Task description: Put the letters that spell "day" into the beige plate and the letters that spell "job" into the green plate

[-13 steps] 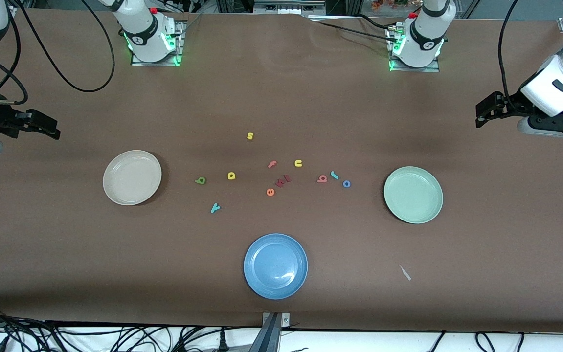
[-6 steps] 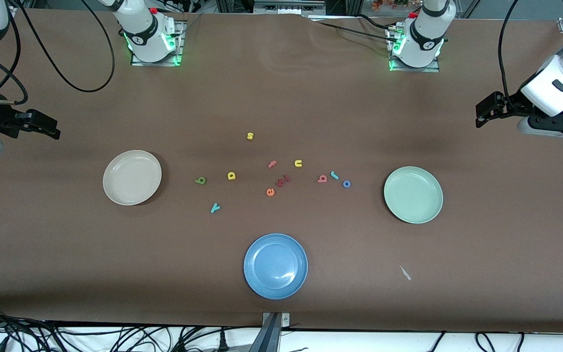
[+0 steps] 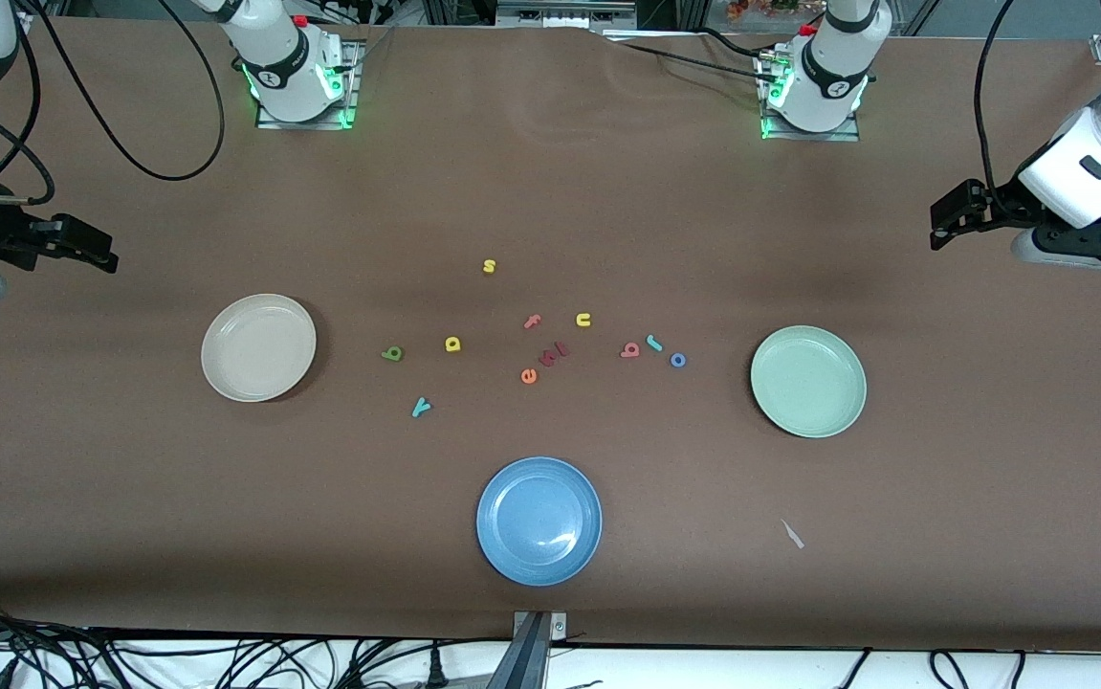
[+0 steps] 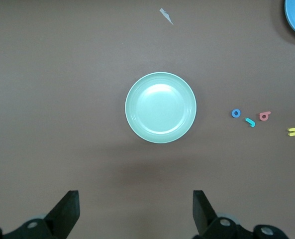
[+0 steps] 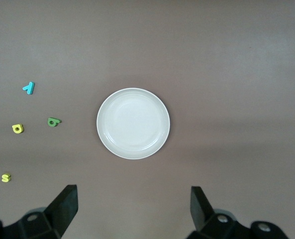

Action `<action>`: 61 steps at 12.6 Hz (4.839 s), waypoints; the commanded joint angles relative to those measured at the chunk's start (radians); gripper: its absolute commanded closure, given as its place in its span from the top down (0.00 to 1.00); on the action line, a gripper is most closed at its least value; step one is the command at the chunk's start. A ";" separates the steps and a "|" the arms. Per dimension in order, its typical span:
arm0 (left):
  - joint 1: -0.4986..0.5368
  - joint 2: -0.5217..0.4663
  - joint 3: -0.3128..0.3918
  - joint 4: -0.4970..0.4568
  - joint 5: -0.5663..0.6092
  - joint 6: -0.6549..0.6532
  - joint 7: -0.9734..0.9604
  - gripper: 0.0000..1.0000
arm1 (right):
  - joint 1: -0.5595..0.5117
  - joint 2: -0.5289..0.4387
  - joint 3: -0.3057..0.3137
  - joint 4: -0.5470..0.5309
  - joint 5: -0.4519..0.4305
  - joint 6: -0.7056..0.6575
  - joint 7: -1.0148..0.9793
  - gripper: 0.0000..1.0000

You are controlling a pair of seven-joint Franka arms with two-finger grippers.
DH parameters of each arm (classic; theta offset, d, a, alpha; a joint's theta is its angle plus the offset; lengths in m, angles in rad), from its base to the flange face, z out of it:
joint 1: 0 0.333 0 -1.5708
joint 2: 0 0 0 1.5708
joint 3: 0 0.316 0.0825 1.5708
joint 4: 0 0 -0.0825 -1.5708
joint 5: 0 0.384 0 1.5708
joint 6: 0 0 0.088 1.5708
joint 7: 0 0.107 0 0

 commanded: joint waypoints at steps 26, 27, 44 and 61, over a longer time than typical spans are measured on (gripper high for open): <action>-0.151 0.226 -0.030 0.084 -0.025 -0.019 0.050 1.00 | 0.009 0.035 0.056 -0.040 0.036 0.042 0.002 1.00; -0.174 0.263 -0.030 0.120 -0.027 -0.017 0.099 1.00 | 0.009 0.043 0.077 -0.063 0.036 0.076 0.005 1.00; -0.459 0.754 -0.044 0.247 0.057 0.395 0.636 1.00 | 0.276 0.448 0.253 -0.233 0.022 0.675 0.629 1.00; -0.507 0.824 -0.044 0.174 0.094 0.518 0.706 0.64 | 0.328 0.598 0.253 -0.195 -0.032 0.783 0.645 0.84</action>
